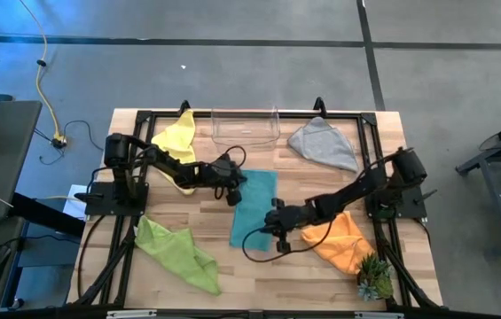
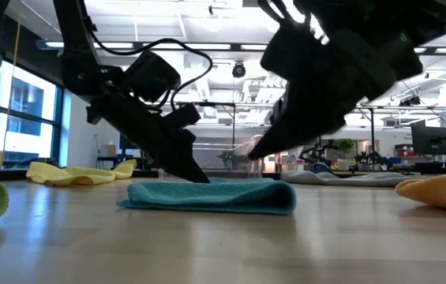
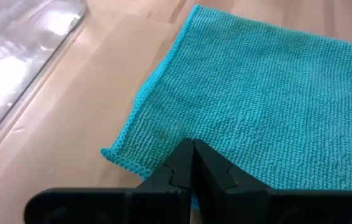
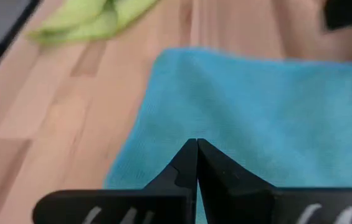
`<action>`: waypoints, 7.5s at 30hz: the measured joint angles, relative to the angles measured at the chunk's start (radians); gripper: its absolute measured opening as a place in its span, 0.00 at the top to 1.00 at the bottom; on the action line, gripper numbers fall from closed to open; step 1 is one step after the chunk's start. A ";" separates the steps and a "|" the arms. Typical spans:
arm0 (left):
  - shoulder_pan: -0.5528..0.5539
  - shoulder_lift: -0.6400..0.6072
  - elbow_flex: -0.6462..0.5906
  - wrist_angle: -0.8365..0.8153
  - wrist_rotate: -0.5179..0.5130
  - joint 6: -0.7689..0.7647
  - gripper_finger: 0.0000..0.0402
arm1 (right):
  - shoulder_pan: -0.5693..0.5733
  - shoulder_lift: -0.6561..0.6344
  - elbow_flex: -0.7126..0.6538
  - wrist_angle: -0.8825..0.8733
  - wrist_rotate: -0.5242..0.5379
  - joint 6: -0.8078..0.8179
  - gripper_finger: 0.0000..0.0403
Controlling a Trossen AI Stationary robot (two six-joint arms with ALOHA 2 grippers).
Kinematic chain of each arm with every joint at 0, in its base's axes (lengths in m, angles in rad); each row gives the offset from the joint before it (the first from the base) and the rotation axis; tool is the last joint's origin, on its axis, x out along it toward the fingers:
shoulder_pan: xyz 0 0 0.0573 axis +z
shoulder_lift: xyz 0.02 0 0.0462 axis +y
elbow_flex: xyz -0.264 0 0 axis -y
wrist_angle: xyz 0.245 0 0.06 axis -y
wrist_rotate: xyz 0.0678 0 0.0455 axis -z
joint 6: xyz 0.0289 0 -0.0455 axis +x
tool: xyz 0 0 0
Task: Fold microfiber towels
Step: Fold the blue towel
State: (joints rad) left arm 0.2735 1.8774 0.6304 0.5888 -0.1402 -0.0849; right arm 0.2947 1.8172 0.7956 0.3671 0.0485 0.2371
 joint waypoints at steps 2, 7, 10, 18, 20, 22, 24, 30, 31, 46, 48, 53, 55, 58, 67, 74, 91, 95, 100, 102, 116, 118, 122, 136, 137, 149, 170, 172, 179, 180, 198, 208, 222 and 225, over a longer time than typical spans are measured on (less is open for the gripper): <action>0.005 0.000 0.000 0.001 -0.003 -0.008 1.00 | 0.011 0.035 0.002 0.014 0.000 0.013 1.00; 0.016 0.000 0.000 0.001 -0.009 -0.009 1.00 | 0.033 0.056 0.010 0.013 0.000 0.038 1.00; 0.024 0.000 0.000 0.000 -0.011 -0.008 1.00 | 0.040 0.057 0.010 -0.023 -0.020 0.058 1.00; 0.041 0.000 0.000 -0.002 -0.011 0.008 1.00 | 0.054 0.056 0.010 -0.066 -0.028 0.072 1.00; 0.041 0.000 0.000 -0.002 -0.011 0.010 1.00 | 0.054 0.056 0.010 -0.063 -0.026 0.072 1.00; 0.041 0.000 0.000 -0.002 -0.011 0.019 1.00 | 0.054 0.056 0.010 -0.063 -0.016 0.071 0.99; 0.041 0.000 0.000 -0.003 -0.011 0.033 1.00 | 0.055 0.055 0.010 -0.063 -0.011 0.069 0.97; 0.033 0.000 0.000 -0.003 -0.002 0.056 1.00 | 0.053 -0.002 0.009 -0.067 0.012 0.058 0.81; 0.028 -0.004 0.000 -0.008 -0.002 0.065 1.00 | 0.053 -0.019 0.009 -0.071 0.019 0.052 0.78; -0.139 -0.150 -0.002 -0.183 -0.003 0.142 1.00 | 0.170 -0.089 0.009 -0.242 0.140 -0.211 0.61; -0.170 -0.150 -0.001 -0.180 -0.003 0.142 1.00 | 0.184 -0.089 0.009 -0.246 0.170 -0.256 0.62; -0.245 -0.150 -0.001 -0.199 -0.019 0.138 1.00 | 0.194 -0.059 0.009 -0.226 0.186 -0.344 0.62; -0.272 -0.150 -0.002 -0.207 -0.044 0.127 1.00 | 0.193 -0.043 0.009 -0.220 0.186 -0.378 0.62; -0.303 -0.166 -0.002 -0.219 -0.056 0.113 1.00 | 0.192 -0.021 0.009 -0.187 0.187 -0.435 0.62; -0.353 -0.232 -0.058 -0.222 -0.122 0.033 1.00 | 0.178 0.029 0.009 -0.112 0.189 -0.522 0.63; -0.356 -0.335 -0.147 -0.200 -0.125 -0.044 1.00 | 0.147 0.050 0.010 -0.079 0.173 -0.538 0.67; -0.336 -0.477 -0.264 -0.107 -0.181 -0.034 1.00 | 0.143 -0.030 0.009 -0.098 0.172 -0.413 0.97; -0.312 -0.488 -0.282 -0.071 -0.135 0.005 1.00 | 0.136 -0.107 0.009 -0.102 0.181 -0.379 0.99; -0.326 -0.488 -0.284 -0.044 -0.030 0.020 0.98 | 0.098 -0.189 0.009 -0.129 0.189 -0.313 0.99; -0.358 -0.488 -0.277 -0.043 -0.002 0.032 0.95 | 0.088 -0.202 0.009 -0.137 0.191 -0.304 0.99; -0.644 -0.256 -0.094 -0.072 -0.194 -0.017 0.48 | 0.043 -0.200 0.009 -0.138 0.187 -0.285 1.00; -0.662 -0.196 -0.045 -0.089 -0.242 -0.050 0.45 | 0.039 -0.200 0.009 -0.138 0.187 -0.286 1.00; -0.691 -0.116 0.043 -0.156 -0.310 -0.091 0.41 | 0.038 -0.200 0.009 -0.143 0.187 -0.286 1.00; -0.734 0.018 0.184 -0.284 -0.537 -0.077 0.41 | 0.039 -0.200 0.009 -0.145 0.187 -0.289 1.00; -0.734 0.019 0.184 -0.286 -0.551 -0.071 0.41 | 0.039 -0.200 0.009 -0.142 0.187 -0.289 1.00; -0.737 0.023 0.184 -0.296 -0.622 0.021 0.85 | 0.039 -0.200 0.009 -0.144 0.187 -0.286 1.00; -0.669 -0.247 0.184 -0.533 -0.512 -0.345 1.00 | 0.078 -0.216 0.011 -0.229 0.264 -0.001 1.00; -0.627 -0.246 0.183 -0.542 -0.515 -0.359 1.00 | 0.045 -0.216 0.011 -0.231 0.278 0.020 1.00; -0.501 -0.246 0.183 -0.565 -0.502 -0.367 1.00 | -0.070 -0.216 0.011 -0.296 0.283 0.028 1.00; -0.485 -0.246 0.183 -0.564 -0.494 -0.363 1.00 | -0.084 -0.216 0.011 -0.310 0.283 0.031 1.00; -0.298 -0.163 0.182 -0.565 -0.415 -0.348 0.97 | -0.238 -0.165 0.009 -0.356 0.258 0.028 1.00; -0.293 -0.242 0.182 -0.676 -0.395 -0.310 0.68 | -0.277 -0.165 0.009 -0.344 0.263 0.035 0.75; -0.284 -0.298 0.039 -0.346 -0.094 -0.199 0.78 | -0.295 -0.232 -0.012 -0.302 0.081 -0.064 0.74; -0.263 -0.268 0.014 -0.296 -0.069 -0.199 0.88 | -0.296 -0.203 -0.047 -0.244 0.063 -0.053 0.91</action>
State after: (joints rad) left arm 0.0102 1.6094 0.6445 0.2928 -0.2096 -0.2841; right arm -0.0011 1.6141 0.7485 0.1230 0.1114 0.1841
